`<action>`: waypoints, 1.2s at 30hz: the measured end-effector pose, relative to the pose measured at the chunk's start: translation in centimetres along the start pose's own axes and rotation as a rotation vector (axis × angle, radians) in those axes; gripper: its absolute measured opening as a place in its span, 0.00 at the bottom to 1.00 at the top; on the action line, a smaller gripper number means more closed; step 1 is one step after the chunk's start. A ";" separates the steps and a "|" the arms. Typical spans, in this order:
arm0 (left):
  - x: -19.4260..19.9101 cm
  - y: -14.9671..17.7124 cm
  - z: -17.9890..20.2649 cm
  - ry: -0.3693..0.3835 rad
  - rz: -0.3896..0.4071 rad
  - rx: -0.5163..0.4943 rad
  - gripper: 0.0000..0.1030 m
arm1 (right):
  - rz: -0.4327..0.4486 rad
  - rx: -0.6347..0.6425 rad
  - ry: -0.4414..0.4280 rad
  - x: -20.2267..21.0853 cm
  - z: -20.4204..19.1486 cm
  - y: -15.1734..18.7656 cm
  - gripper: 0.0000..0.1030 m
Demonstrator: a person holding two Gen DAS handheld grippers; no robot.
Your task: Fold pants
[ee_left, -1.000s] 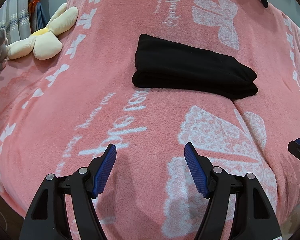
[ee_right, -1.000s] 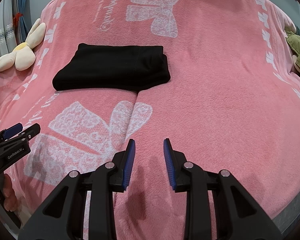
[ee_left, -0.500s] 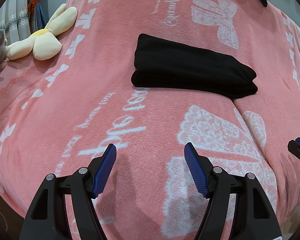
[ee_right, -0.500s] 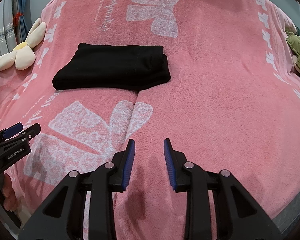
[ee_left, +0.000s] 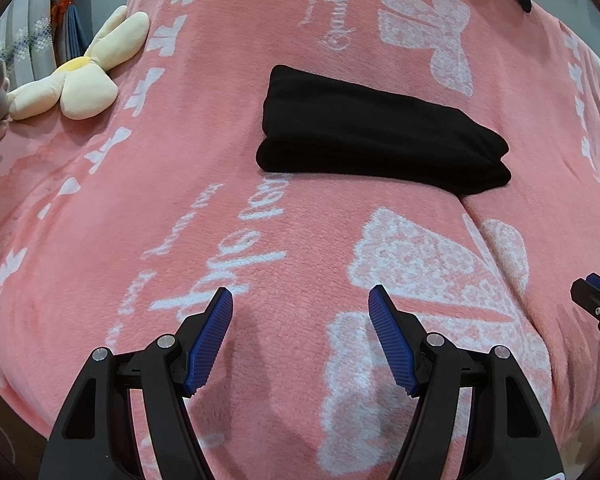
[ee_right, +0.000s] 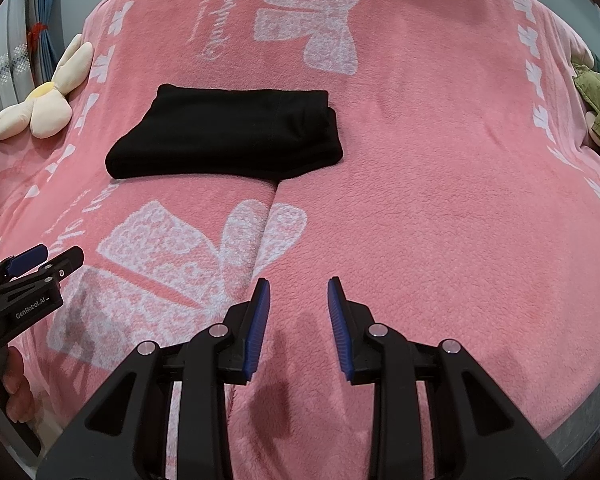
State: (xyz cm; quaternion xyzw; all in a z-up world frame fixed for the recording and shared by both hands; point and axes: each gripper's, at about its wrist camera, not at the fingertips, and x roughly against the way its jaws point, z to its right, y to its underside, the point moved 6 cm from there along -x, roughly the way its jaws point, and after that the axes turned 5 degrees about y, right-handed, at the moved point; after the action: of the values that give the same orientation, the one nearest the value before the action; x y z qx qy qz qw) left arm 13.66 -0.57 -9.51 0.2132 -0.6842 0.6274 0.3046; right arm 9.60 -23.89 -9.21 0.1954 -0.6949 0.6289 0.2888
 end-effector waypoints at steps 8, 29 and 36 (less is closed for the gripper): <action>0.0 0.0 0.0 0.001 0.002 0.007 0.66 | 0.000 0.001 -0.001 0.0 0.0 0.0 0.28; 0.0 -0.1 0.0 0.001 -0.001 0.007 0.66 | 0.000 0.003 0.001 0.0 -0.1 0.0 0.28; 0.0 0.1 0.0 0.001 -0.005 0.001 0.66 | -0.001 0.006 -0.002 0.0 0.0 -0.1 0.28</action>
State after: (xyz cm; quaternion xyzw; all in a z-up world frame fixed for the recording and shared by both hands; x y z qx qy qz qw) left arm 13.62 -0.57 -9.55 0.2146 -0.6832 0.6270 0.3066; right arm 9.68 -23.86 -9.18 0.1972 -0.6930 0.6308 0.2880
